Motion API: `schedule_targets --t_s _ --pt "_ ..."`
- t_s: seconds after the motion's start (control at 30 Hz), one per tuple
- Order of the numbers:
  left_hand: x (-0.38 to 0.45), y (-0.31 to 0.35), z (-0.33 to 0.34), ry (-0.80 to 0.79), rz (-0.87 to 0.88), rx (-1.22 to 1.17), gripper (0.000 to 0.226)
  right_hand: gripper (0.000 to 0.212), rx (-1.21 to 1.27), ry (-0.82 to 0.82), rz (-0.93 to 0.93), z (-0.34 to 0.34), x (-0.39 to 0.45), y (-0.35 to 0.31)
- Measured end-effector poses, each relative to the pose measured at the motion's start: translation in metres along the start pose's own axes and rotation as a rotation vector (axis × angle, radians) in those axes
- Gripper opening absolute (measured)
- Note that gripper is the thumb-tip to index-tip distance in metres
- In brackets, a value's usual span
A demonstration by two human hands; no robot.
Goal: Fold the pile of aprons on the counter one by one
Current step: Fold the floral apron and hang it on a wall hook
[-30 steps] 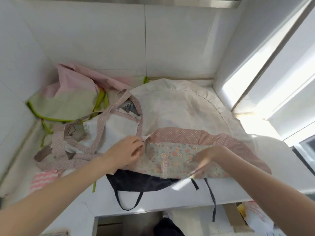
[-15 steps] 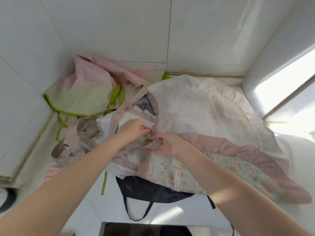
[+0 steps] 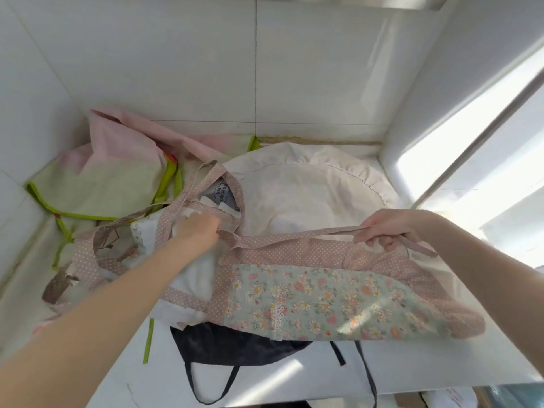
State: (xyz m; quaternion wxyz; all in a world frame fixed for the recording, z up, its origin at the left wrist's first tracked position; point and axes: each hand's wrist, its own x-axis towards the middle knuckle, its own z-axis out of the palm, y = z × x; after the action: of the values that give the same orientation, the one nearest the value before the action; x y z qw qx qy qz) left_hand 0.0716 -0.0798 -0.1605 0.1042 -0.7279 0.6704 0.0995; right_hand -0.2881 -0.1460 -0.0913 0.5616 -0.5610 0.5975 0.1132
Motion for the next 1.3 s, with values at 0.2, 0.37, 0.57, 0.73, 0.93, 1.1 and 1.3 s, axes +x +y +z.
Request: schedule_targets --t_s 0.2,0.37,0.57,0.73,0.93,1.1,1.3 --pt "-0.007 0.047 -0.002 -0.005 0.360 -0.163 0.042 0.036 -0.069 0.194 0.005 0.008 0.017 0.031" --pt "0.007 0.051 0.010 0.069 0.339 -0.280 0.012 0.029 0.312 0.176 -0.051 0.001 0.016 0.045" --pt "0.023 0.023 0.000 -0.404 0.329 -0.884 0.045 0.030 0.198 0.006 0.104 -0.014 0.005 0.057" --pt "0.032 0.032 0.010 -0.283 0.305 -0.183 0.055 0.037 -0.360 0.377 0.233 0.010 0.034 0.063" --pt "0.016 0.060 0.004 0.099 0.428 0.208 0.036 0.022 -1.088 0.878 0.113 0.047 0.039 0.054" --pt "0.008 0.077 0.020 -0.059 0.662 0.118 0.041 0.029 -0.884 0.652 0.021 0.072 0.054 0.051" --pt "0.032 0.066 0.022 -0.475 0.368 -0.537 0.008 0.030 -0.710 0.199 0.264 0.041 0.048 0.050"
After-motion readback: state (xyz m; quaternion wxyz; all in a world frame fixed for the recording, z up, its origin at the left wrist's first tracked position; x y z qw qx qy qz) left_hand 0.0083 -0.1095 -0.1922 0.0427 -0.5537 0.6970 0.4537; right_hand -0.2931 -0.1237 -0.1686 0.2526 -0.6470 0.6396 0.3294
